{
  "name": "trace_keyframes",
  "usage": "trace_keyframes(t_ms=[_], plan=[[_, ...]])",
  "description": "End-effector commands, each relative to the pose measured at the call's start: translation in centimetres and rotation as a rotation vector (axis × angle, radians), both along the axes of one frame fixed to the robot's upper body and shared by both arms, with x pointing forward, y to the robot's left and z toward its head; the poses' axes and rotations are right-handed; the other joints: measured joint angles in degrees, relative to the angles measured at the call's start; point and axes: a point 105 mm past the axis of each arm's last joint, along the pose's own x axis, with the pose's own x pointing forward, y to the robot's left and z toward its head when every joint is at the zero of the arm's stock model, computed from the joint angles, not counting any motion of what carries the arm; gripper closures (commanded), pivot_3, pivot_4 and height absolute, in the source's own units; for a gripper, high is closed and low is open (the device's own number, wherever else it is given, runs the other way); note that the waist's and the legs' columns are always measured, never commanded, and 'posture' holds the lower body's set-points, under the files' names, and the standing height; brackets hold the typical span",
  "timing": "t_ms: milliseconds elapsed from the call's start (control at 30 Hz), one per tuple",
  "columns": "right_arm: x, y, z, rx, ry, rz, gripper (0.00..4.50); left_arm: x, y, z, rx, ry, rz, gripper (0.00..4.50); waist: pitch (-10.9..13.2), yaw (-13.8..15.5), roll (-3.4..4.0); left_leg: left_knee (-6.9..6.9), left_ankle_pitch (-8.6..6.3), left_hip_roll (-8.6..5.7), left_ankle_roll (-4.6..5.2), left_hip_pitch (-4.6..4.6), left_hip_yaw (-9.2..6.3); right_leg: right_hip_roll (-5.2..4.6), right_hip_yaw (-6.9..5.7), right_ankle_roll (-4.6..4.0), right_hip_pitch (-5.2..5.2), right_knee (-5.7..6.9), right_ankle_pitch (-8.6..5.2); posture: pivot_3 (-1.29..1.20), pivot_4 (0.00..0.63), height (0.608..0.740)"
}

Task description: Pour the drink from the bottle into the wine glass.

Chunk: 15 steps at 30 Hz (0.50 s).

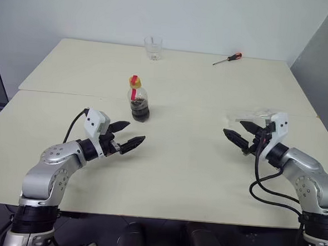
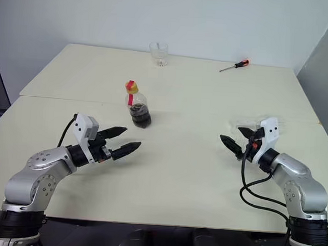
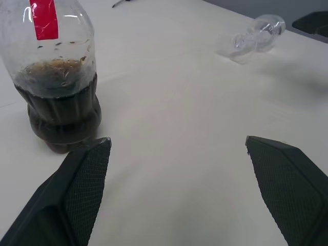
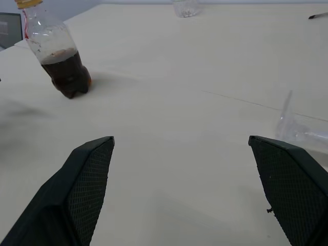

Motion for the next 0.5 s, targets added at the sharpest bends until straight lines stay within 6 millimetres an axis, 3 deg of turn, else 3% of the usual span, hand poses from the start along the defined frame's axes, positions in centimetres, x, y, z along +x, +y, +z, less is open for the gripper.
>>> trace_keyframes(t_ms=[33, 333, 500], plan=[[0.0, -0.1, 1.8, -0.006, -0.074, 0.014, 0.0, 0.3, 0.7, 2.1, -0.031, -0.085, 0.041, 0.01, 0.0, 0.0, 0.0, 0.0, 0.0, 0.0, 0.0, 0.0, 0.0, 0.0, 0.01, 0.0, 0.0, 0.0, 0.0, 0.0, 0.15, 0.74], [-1.2, 2.0, 1.8, -0.081, -0.084, 0.103, 0.0, 2.3, 1.8, 2.0, -0.042, -0.15, 0.174, 0.01, -0.01, 0.19, -0.01, 0.04, 0.0, -0.02, 0.0, 0.0, -0.01, 0.01, -0.01, 0.01, 0.02, 0.01, 0.01, 0.0, 0.15, 0.74], [-2.5, 5.4, 2.2, -0.126, -0.117, 0.229, 0.0, 4.0, 0.1, 2.1, -0.044, -0.172, 0.151, 0.01, -0.01, 0.6, -0.02, 0.06, 0.0, -0.03, 0.0, -0.01, -0.03, 0.06, -0.06, 0.01, 0.03, 0.03, 0.01, 0.0, 0.15, 0.74]])
